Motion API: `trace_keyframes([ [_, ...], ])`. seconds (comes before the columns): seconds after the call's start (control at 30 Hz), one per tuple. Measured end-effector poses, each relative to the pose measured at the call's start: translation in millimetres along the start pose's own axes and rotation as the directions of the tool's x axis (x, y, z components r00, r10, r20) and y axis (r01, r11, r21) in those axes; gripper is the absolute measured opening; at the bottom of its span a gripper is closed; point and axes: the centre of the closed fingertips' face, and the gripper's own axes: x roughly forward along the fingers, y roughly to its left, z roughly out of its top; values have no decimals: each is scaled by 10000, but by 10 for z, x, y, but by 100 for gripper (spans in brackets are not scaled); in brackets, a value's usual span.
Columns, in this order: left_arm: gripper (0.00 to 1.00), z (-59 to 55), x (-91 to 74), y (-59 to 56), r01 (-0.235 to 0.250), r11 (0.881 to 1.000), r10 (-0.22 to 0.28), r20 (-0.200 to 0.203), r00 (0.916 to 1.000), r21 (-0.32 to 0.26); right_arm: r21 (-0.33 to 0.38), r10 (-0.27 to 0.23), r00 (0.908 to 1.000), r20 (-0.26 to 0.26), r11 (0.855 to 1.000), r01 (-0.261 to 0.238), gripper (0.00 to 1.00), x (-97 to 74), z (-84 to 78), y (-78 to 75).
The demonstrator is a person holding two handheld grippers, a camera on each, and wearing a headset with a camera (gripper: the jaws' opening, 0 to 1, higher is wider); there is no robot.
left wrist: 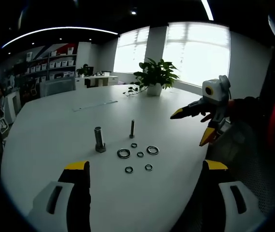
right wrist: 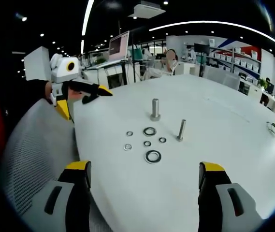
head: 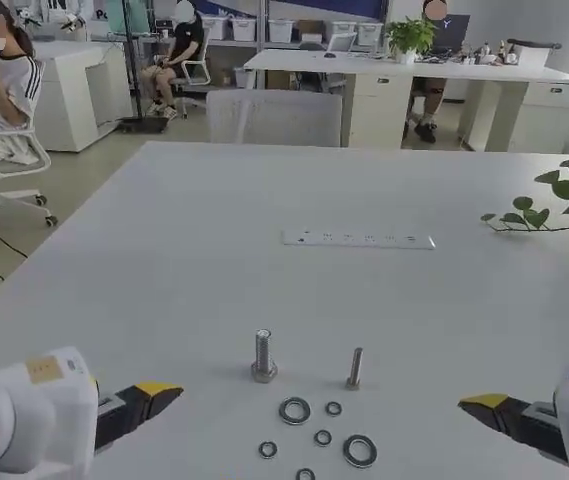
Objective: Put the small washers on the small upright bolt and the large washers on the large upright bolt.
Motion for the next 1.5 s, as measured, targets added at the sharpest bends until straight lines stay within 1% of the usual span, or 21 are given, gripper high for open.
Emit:
trace_keyframes([
  [0.2,96,57,-12,23,-82,9999,82,60,9999,89,-95,-74,10000,24,9999,74,93,-31,35,-27],
  [0.23,97,62,-14,35,-114,9999,113,87,9999,90,-111,-75,10000,-1,9999,75,93,-29,31,-27],
  [0.3,96,50,-15,41,-121,9999,121,10,9999,113,-151,-59,9998,-171,9999,56,93,-24,5,-20],
  [0.5,96,70,3,32,-86,9998,87,-18,10000,177,-209,-77,9999,-79,9998,75,93,-31,55,-29],
  [0.53,96,84,5,30,-79,9998,78,26,10000,206,-204,-73,10000,-68,9998,71,92,-32,62,-31],
  [0.83,96,90,3,52,-36,9997,36,-4,10000,222,-243,-85,9998,-170,9997,81,92,-42,56,-46],
  [1.13,95,78,6,53,-15,9997,16,-65,10000,224,-321,39,9996,-277,9995,-48,90,-28,49,-33],
  [1.5,95,94,22,70,-16,9998,17,-57,10000,181,-432,144,9992,-373,9989,-160,90,4,58,-42],
])
